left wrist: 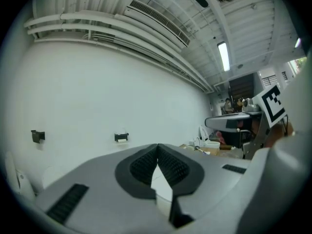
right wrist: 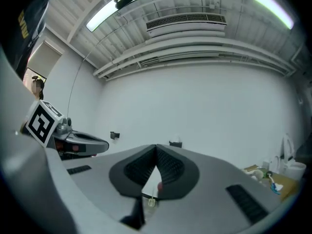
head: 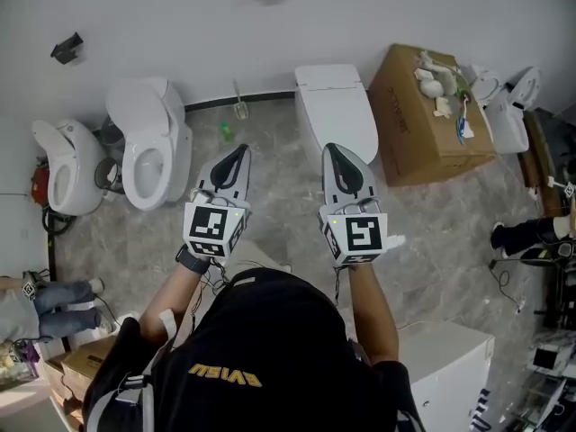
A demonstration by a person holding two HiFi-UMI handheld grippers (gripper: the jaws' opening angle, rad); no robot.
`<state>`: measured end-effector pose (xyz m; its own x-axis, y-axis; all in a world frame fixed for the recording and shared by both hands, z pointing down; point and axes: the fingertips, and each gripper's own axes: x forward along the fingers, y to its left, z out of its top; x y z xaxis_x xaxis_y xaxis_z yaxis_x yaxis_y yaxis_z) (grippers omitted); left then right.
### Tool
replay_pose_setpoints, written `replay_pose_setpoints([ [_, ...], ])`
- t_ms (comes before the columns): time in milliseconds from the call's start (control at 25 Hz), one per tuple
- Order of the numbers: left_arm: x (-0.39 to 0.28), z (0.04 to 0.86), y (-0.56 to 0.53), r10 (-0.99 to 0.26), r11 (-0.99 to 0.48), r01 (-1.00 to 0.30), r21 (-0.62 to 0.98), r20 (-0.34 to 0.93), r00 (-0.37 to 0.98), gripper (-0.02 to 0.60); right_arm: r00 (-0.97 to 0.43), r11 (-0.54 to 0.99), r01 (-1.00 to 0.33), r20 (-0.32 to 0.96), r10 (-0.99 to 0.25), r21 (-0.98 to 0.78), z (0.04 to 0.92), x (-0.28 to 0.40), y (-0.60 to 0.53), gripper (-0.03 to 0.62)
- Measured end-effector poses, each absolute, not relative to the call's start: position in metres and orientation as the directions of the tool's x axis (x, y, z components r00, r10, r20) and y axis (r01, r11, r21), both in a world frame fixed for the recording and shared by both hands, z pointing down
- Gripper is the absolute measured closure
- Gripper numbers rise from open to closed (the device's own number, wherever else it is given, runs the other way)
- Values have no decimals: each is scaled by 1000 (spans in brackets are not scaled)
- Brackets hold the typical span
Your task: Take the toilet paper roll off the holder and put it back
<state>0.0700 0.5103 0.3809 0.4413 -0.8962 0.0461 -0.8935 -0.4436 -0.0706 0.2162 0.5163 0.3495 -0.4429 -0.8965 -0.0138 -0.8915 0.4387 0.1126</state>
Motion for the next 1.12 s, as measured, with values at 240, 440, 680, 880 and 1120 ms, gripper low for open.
replay_pose_setpoints([
  [240,71,368,507,-902,-431,-899,-81,21,431,571,-427,425,-900,-6,-904,94,352,226,507,599],
  [440,70,371,501,-901,-434,-898,-73,31,433,571,-417,414,-904,-9,-909,104,349,228,506,597],
  [680,81,364,502,-895,-446,-890,-92,20,446,571,-410,409,-907,5,-912,96,353,235,503,579],
  [880,79,363,500,-893,-451,-890,-69,21,450,571,-407,406,-910,3,-913,87,353,236,501,539],
  [1120,76,369,499,-897,-443,-895,-54,39,441,571,-417,417,-903,17,-909,105,356,231,499,479],
])
